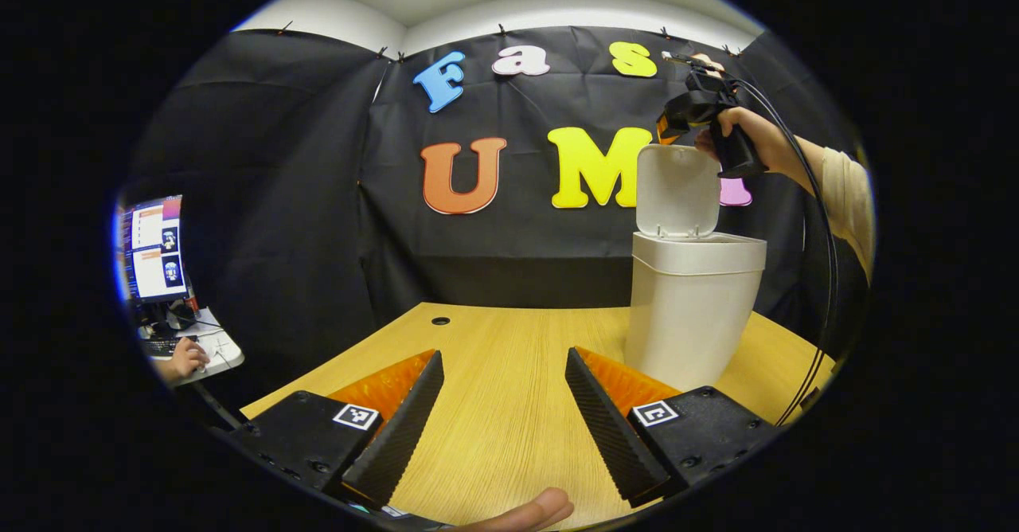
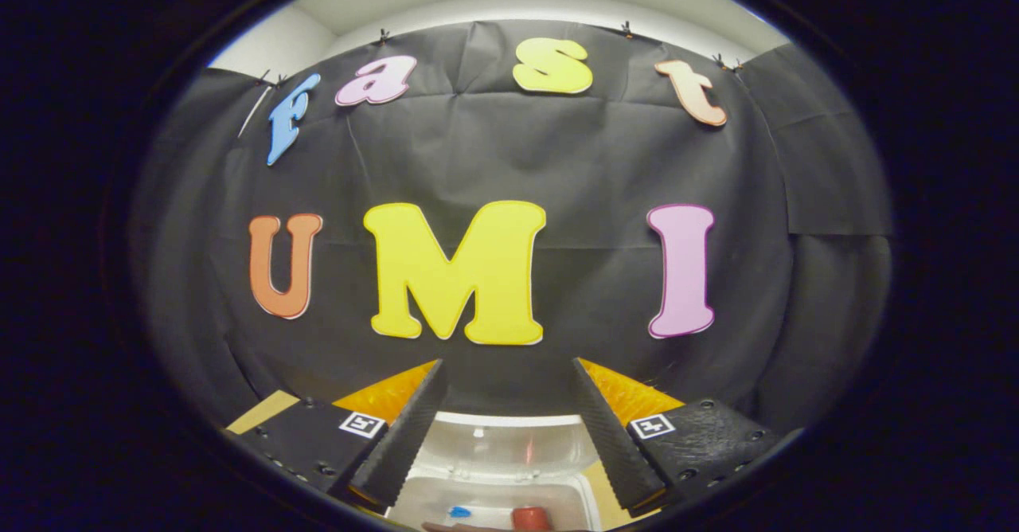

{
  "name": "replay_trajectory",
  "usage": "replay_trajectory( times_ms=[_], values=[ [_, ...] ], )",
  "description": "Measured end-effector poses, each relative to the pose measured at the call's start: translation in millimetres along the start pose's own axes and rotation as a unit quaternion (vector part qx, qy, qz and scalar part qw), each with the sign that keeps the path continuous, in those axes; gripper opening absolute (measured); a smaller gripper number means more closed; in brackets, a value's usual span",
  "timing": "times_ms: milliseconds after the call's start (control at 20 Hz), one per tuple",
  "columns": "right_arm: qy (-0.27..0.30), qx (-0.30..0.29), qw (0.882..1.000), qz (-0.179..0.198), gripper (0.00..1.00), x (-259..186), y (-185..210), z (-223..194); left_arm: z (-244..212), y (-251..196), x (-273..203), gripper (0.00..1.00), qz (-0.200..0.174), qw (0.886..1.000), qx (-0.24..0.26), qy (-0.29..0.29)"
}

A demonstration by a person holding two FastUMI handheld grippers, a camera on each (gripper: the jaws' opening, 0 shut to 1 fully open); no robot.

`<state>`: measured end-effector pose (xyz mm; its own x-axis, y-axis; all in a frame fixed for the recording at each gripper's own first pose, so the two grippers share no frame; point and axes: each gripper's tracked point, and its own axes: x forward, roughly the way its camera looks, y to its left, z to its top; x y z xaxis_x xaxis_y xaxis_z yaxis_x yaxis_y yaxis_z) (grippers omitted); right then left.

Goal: Press the lid of the desktop garbage bin to open it, pick up the crumpled paper on the desktop and throw it into the bin, then pick up the pop can on the desktop and drop it into the bin, and finally close the garbage bin lid.

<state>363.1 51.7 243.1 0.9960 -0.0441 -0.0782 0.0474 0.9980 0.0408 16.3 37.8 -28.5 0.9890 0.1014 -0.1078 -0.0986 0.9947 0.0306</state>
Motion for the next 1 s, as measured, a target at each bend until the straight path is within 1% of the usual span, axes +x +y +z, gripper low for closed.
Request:
replay_trajectory(
  times_ms=[50,100,150,200,250,300,400,500,550,650,700,750,1000],
  values=[
    [0.009,0.009,1.000,0.004,0.95,-5.4,-1.7,-4.0,0.6,-1.5,1.9,0.99,-0.003,1.000,0.007,-0.003],
    [0.015,0.015,1.000,0.008,0.98,-12.3,-2.2,-8.6,-5.6,1.4,1.7,0.99,0.003,1.000,0.010,0.007],
    [0.022,0.012,1.000,0.004,0.96,-17.5,-6.1,-12.4,-9.1,7.3,-2.0,0.99,0.015,1.000,0.009,0.015],
    [0.031,0.005,1.000,0.000,0.96,-23.2,-9.5,-20.0,-6.3,9.9,-3.2,0.99,0.019,1.000,0.011,0.010],
    [0.042,-0.001,0.999,-0.001,0.98,-30.2,-10.9,-28.8,-2.7,11.4,-4.9,0.99,0.022,1.000,0.011,0.007],
    [0.049,-0.001,0.999,-0.003,0.97,-37.8,-11.7,-36.6,-0.5,13.0,-8.3,0.99,0.026,1.000,0.010,0.003],
    [0.062,-0.008,0.998,0.004,0.94,-51.1,-10.8,-55.6,5.3,16.0,-14.2,0.99,0.031,0.999,0.007,-0.008],
    [0.072,-0.012,0.997,0.020,0.95,-62.2,-7.7,-72.7,8.2,18.9,-18.7,0.99,0.038,0.999,0.006,-0.011],
    [0.078,-0.013,0.997,0.024,0.94,-65.5,-8.1,-80.8,9.3,20.7,-19.9,0.99,0.042,0.999,0.006,-0.012],
    [0.101,-0.005,0.995,0.023,0.94,-70.1,-11.8,-99.6,8.5,21.4,-22.1,0.99,0.051,0.999,0.002,-0.010],
    [0.112,-0.005,0.993,0.030,0.95,-74.4,-9.0,-109.8,10.3,19.2,-23.0,0.95,0.053,0.999,-0.001,-0.012],
    [0.120,-0.011,0.992,0.037,0.94,-77.4,-7.2,-117.2,10.8,18.6,-23.7,0.99,0.054,0.998,-0.004,-0.013],
    [0.137,-0.053,0.988,0.038,0.95,-93.4,-11.9,-153.9,15.3,6.6,-24.8,0.99,0.047,0.998,-0.023,-0.022]
  ],
)
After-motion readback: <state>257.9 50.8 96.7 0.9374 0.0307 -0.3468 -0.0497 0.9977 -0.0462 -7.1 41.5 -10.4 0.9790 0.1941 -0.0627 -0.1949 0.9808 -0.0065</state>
